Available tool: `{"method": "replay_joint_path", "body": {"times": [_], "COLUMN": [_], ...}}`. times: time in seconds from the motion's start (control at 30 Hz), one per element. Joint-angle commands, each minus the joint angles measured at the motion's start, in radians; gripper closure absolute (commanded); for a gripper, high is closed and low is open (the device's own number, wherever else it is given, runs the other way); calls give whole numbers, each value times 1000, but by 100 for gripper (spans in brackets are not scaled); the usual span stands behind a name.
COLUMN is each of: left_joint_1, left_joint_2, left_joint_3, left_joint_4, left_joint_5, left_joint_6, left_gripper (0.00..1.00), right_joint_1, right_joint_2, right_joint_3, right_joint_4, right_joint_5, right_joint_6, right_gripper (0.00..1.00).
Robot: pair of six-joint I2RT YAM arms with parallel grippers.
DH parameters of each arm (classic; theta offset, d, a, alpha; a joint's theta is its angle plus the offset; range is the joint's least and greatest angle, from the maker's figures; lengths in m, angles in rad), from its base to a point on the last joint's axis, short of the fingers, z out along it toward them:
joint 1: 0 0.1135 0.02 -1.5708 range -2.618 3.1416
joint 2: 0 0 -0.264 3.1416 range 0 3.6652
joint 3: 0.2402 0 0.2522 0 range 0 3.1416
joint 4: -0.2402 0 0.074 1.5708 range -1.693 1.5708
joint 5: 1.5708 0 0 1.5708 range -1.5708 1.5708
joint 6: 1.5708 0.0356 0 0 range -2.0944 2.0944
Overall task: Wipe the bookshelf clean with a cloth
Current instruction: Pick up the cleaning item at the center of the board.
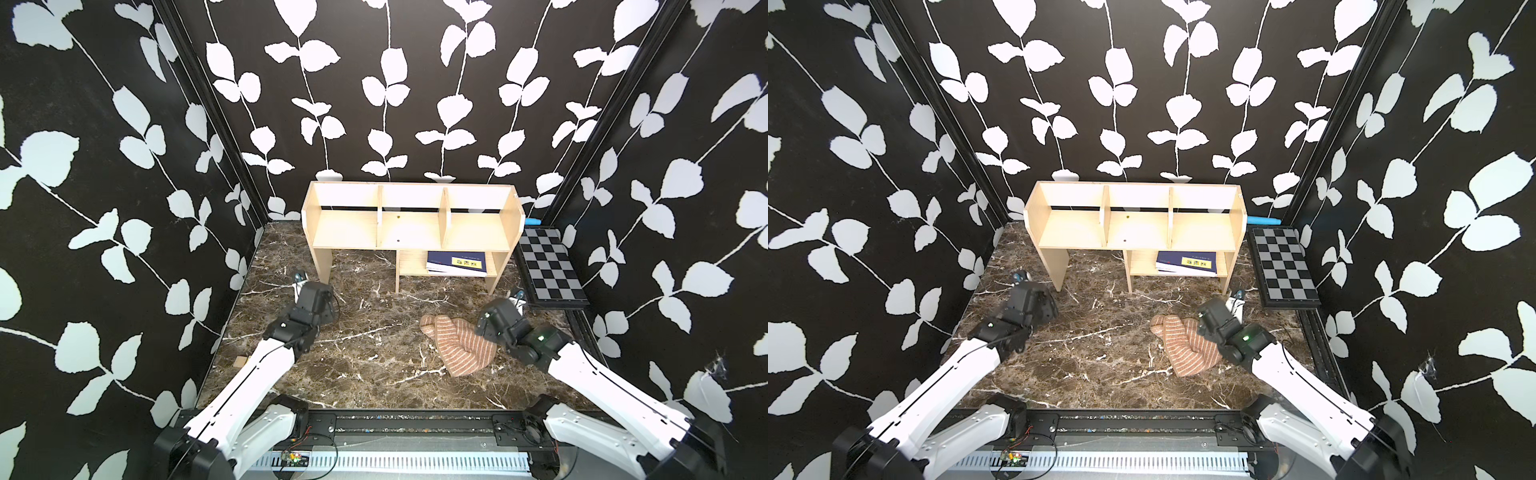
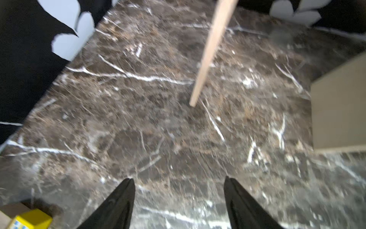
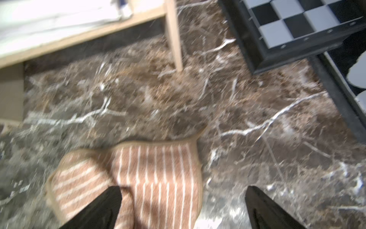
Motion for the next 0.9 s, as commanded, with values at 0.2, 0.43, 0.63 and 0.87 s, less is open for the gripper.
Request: {"method": "replay_joint_path", "body": {"times": [0.2,0.43,0.63,0.87], "left_joint_1": [-405,-449,-458,-461], "left_joint_2": [52,71,62,86], "left_joint_3": [-36,-114,-156,-180], "left_joint_4": [95,247,351,426], "left_joint_5": [-215,-160,-118,-113], "left_joint_6": [-35,-44,-22,-9], "left_gripper": [28,31,29,28], "right_joint_1": [237,126,126,129], "right_joint_2": [291,355,413,508], "right_joint_3": [88,-17,-81,-57], "right_joint_4": [172,378,445,470], "right_joint_5": [164,-154,-176,-225], "right_joint_6": [136,102,131,74], "right_gripper": [0,7,7,55]}}
